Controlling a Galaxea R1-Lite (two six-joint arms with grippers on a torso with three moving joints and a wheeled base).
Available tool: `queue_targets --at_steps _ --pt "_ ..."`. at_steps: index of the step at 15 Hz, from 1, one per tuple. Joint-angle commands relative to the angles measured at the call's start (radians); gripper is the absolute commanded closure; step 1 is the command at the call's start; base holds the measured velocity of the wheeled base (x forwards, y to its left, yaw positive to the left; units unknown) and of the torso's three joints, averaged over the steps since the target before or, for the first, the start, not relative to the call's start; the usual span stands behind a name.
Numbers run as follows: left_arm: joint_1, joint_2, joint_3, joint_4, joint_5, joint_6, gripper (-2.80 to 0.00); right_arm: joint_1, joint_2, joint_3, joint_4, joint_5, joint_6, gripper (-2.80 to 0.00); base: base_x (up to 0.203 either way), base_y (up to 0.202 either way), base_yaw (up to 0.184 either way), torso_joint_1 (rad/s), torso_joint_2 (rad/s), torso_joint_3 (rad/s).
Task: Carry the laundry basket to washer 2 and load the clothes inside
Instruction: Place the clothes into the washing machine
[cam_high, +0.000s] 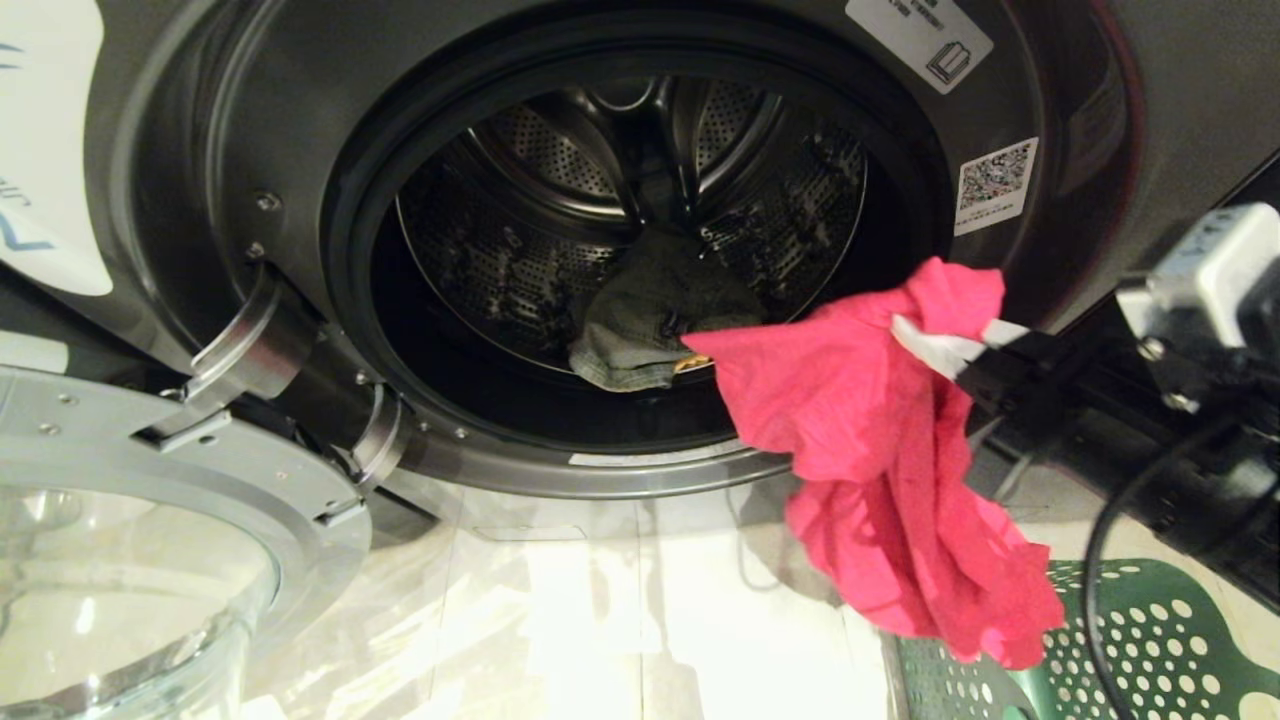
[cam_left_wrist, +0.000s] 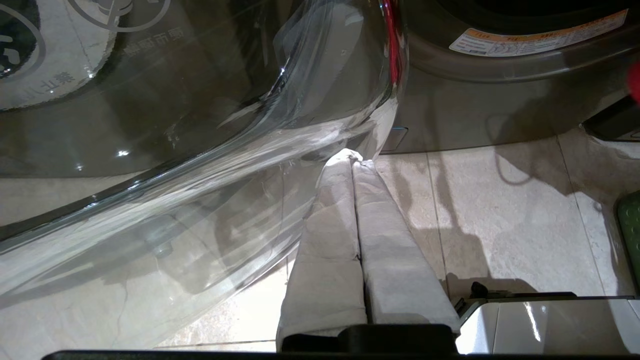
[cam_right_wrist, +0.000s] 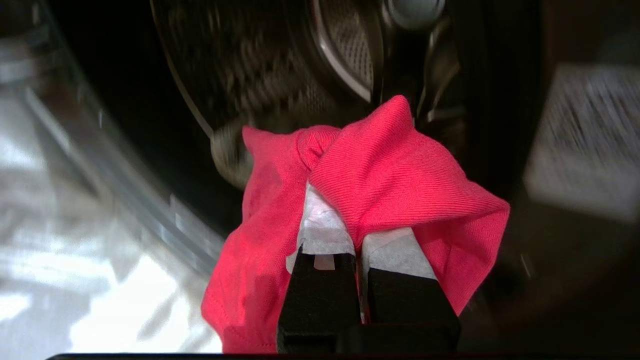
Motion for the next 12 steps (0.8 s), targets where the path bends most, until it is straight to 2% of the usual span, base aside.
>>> queue_targets --at_steps 1,5,8,10,12 --pt "0.0 0.001 0.0 0.0 0.0 0.0 0.0 0.054 0.178 -0.115 -0.027 -0.019 -0.002 0.0 0.0 0.0 0.0 0.0 0.0 0.0" --pt "0.0 0.001 0.0 0.0 0.0 0.0 0.0 0.081 0.431 -0.399 -0.095 -0.043 -0.015 0.0 0.0 0.0 0.0 0.0 0.0 0.0" --pt "0.0 0.001 0.0 0.0 0.0 0.0 0.0 0.101 0.603 -0.541 -0.193 -0.048 -0.053 0.0 0.0 0.0 0.0 0.0 0.0 0.0" --pt "0.0 0.0 0.0 0.0 0.0 0.0 0.0 0.113 0.675 -0.617 -0.214 -0.05 -0.064 0.0 0.0 0.0 0.0 0.0 0.0 0.0" --pt "0.0 0.001 0.0 0.0 0.0 0.0 0.0 0.112 0.765 -0.751 -0.215 -0.075 -0.078 0.0 0.0 0.0 0.0 0.0 0.0 0.0"
